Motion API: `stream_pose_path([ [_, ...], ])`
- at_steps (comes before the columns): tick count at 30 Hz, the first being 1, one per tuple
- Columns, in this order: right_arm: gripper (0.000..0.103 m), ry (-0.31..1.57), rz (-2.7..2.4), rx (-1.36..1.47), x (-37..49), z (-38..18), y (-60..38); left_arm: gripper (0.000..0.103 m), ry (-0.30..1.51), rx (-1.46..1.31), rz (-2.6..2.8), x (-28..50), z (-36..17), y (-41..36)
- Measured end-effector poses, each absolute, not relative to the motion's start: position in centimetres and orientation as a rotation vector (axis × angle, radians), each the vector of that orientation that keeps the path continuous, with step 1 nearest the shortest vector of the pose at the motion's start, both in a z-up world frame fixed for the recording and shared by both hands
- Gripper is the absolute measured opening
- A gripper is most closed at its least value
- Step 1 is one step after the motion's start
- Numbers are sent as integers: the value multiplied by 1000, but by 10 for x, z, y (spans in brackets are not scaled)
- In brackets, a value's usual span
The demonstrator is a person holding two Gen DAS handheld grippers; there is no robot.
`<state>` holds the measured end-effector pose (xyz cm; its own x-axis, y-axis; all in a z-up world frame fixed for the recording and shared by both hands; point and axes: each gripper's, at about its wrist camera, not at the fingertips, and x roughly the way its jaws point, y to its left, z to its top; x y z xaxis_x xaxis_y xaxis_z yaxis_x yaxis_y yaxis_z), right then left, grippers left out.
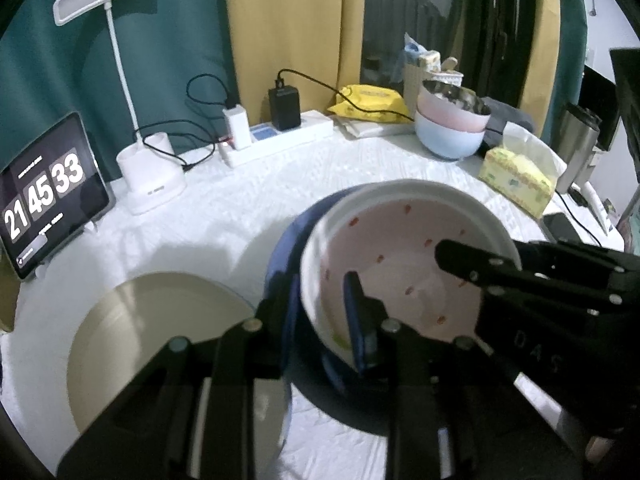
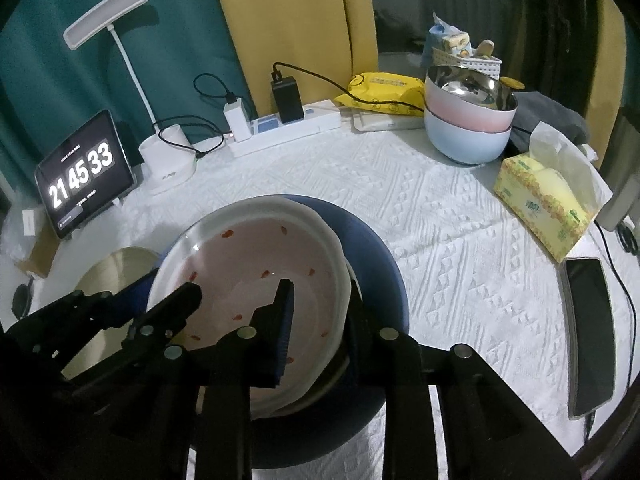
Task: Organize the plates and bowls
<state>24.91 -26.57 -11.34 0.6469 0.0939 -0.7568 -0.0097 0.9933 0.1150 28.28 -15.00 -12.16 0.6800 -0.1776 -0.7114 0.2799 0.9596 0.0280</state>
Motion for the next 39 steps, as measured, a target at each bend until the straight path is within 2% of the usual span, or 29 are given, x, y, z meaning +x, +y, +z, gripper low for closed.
stream_pose_path([
  [2,36,867,63,89,248,-112,-264,25,777,136,-250,282,-120,-148],
  [7,41,861,62,90,245,-107,-263,25,768,127,-247,278,-115,-144],
  [10,56,813,42,69,240,-97,-263,25,762,117,-238,277,-111,-139],
  [14,56,780,40,67,235,-84,-267,28,753,95,-228,276,-105,-131],
  [16,56,770,36,64,233,-79,-270,38,747,85,-224,275,-102,-127],
  [19,56,760,28,68,229,-75,-279,46,735,69,-214,273,-98,-119],
  [26,56,760,0,100,225,-74,-309,46,739,32,-202,275,-98,-104],
  [39,56,851,39,173,237,-112,-335,46,812,54,-200,286,-125,-110],
])
